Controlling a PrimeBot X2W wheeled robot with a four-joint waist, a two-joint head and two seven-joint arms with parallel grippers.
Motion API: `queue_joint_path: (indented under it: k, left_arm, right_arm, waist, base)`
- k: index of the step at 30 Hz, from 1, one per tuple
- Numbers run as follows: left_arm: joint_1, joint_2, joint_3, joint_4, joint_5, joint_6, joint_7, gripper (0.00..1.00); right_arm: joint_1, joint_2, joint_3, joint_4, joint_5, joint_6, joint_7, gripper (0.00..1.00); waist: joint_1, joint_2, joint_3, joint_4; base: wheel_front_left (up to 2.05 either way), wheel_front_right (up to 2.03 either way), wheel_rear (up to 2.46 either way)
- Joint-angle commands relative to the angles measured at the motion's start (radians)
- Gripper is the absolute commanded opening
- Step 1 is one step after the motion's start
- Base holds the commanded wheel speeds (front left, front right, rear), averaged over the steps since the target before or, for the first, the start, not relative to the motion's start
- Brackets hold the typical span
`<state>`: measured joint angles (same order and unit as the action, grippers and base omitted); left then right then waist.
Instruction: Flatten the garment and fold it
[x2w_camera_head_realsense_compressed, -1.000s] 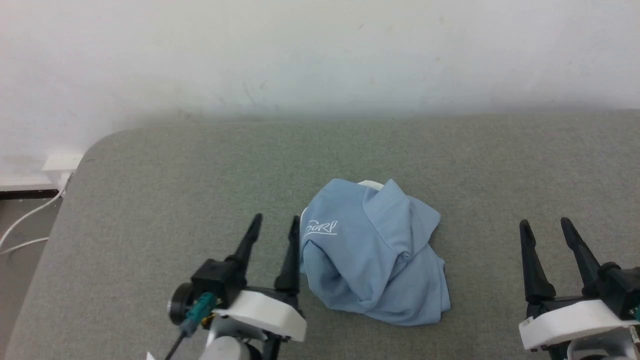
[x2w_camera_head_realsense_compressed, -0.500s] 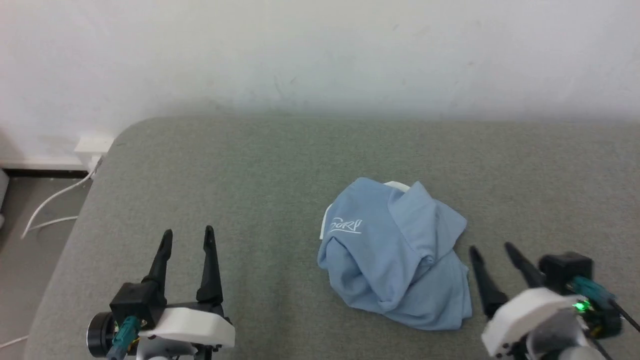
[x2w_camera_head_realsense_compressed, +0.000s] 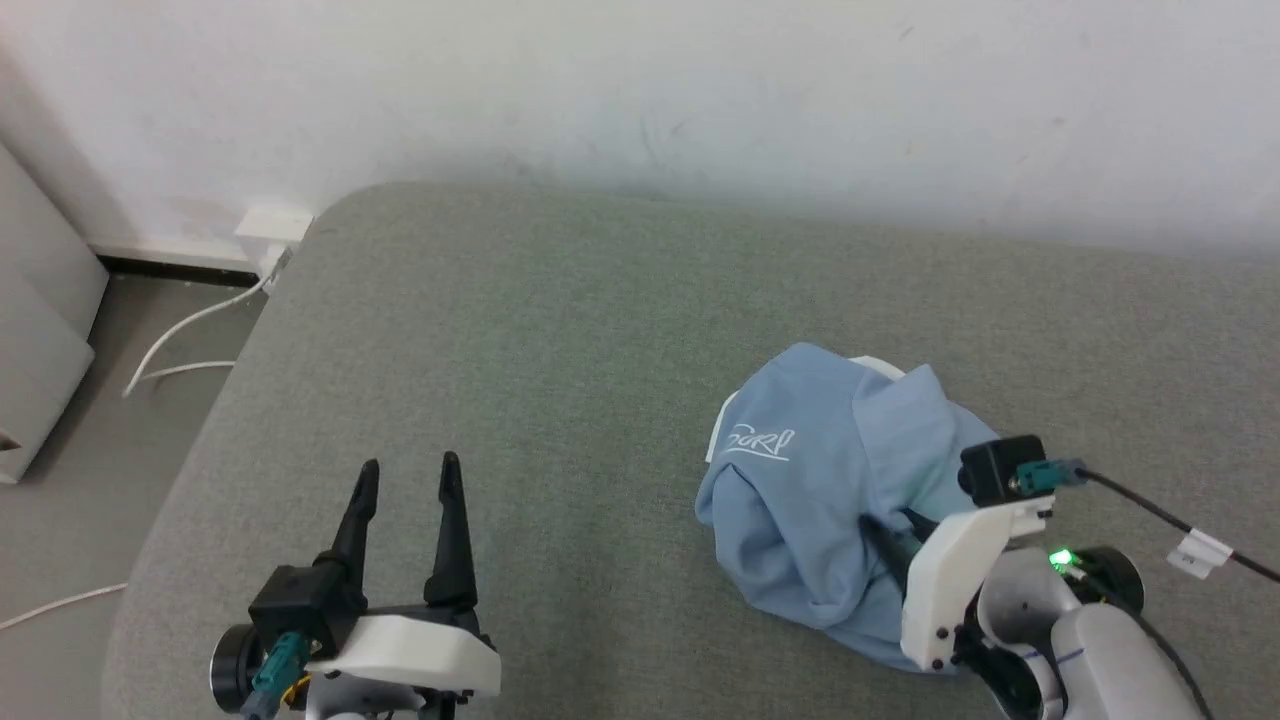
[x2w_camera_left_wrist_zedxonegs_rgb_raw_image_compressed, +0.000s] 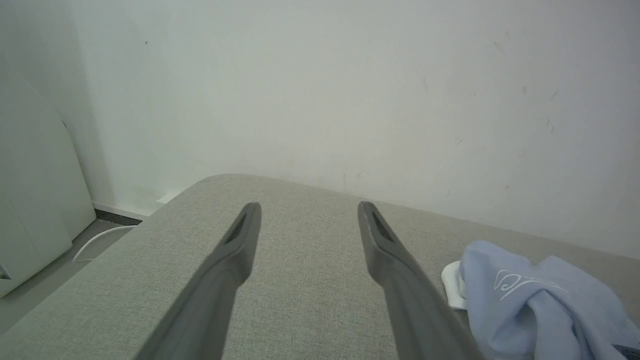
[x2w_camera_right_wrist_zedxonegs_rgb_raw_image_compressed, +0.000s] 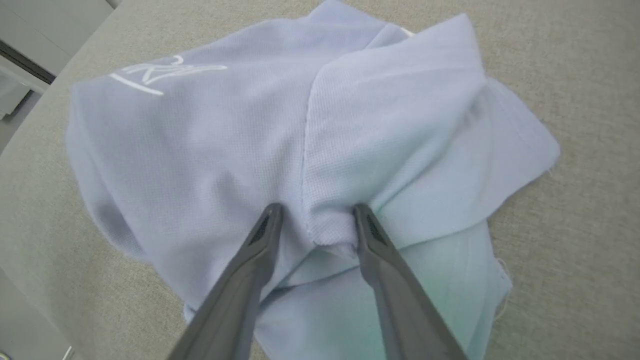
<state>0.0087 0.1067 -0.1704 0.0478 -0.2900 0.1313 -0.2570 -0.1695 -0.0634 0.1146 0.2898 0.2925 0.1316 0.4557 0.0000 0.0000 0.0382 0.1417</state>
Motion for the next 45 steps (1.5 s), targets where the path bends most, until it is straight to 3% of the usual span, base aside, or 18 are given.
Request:
queue_joint_path:
  k: [1, 9, 17, 23, 24, 25, 26, 30, 36, 40, 45]
  left_arm:
    - [-0.014, -0.003, 0.004, 0.003, 0.008, -0.008, -0.005, 1.00]
    - [-0.005, -0.019, 0.029, 0.003, 0.021, -0.017, -0.005, 1.00]
    - [0.001, -0.032, 0.036, 0.011, 0.025, -0.036, -0.005, 1.00]
    - [0.001, -0.040, 0.041, 0.018, 0.027, -0.043, -0.005, 1.00]
    - [0.001, -0.041, 0.042, 0.021, 0.026, -0.045, -0.005, 1.00]
    - [0.001, -0.042, 0.042, 0.025, 0.027, -0.046, -0.005, 1.00]
    - [0.001, -0.042, 0.043, 0.029, 0.027, -0.047, -0.005, 1.00]
    - [-0.001, -0.044, 0.048, 0.039, 0.029, -0.051, -0.005, 1.00]
    - [0.006, -0.046, 0.046, 0.060, 0.032, -0.062, -0.005, 1.00]
    - [-0.020, -0.046, 0.012, 0.092, 0.031, -0.090, 0.015, 1.00]
    - [-0.110, -0.051, -0.104, 0.172, 0.031, -0.153, 0.116, 1.00]
  right_arm:
    - [-0.022, -0.001, 0.002, -0.006, 0.008, -0.001, -0.006, 0.00]
    - [-0.049, -0.039, -0.075, -0.155, -0.040, -0.001, -0.112, 0.00]
    - [0.116, -0.016, -0.421, -0.309, -0.165, -0.001, -0.076, 0.00]
    - [0.259, 0.011, -0.632, -0.254, -0.230, -0.001, -0.074, 0.00]
    - [0.272, 0.012, -0.634, -0.210, -0.217, -0.001, -0.078, 0.11]
    - [0.276, 0.012, -0.630, -0.169, -0.197, -0.001, -0.088, 0.49]
    - [0.274, 0.013, -0.626, -0.136, -0.178, -0.001, -0.110, 1.00]
    - [0.247, 0.013, -0.617, -0.090, -0.168, -0.001, -0.261, 1.00]
    - [0.214, 0.013, -0.587, -0.142, -0.180, -0.001, -0.492, 1.00]
    - [0.229, 0.013, -0.517, -0.209, -0.180, -0.001, -0.540, 1.00]
    - [0.274, 0.013, -0.413, -0.321, -0.173, -0.001, -0.520, 1.00]
  waist:
    - [0.0000, 0.0000, 0.007, 0.005]
    - [0.0000, 0.0000, -0.003, -0.041]
    - [0.0000, 0.0000, -0.017, -0.083]
    - [0.0000, 0.0000, -0.009, -0.096]
    - [0.0000, 0.0000, -0.008, -0.099]
    - [0.0000, 0.0000, -0.007, -0.101]
    - [0.0000, 0.0000, -0.006, -0.103]
    - [0.0000, 0.0000, -0.008, -0.107]
    - [0.0000, 0.0000, -0.027, -0.110]
    - [0.0000, 0.0000, -0.037, -0.114]
    - [0.0000, 0.0000, -0.045, -0.127]
  base:
    - [0.00, 0.00, 0.00]
    - [0.00, 0.00, 0.00]
    - [0.00, 0.00, 0.00]
    - [0.00, 0.00, 0.00]
    - [0.00, 0.00, 0.00]
    - [0.00, 0.00, 0.00]
    - [0.00, 0.00, 0.00]
    - [0.00, 0.00, 0.00]
    - [0.00, 0.00, 0.00]
    - [0.00, 0.00, 0.00]
    - [0.00, 0.00, 0.00]
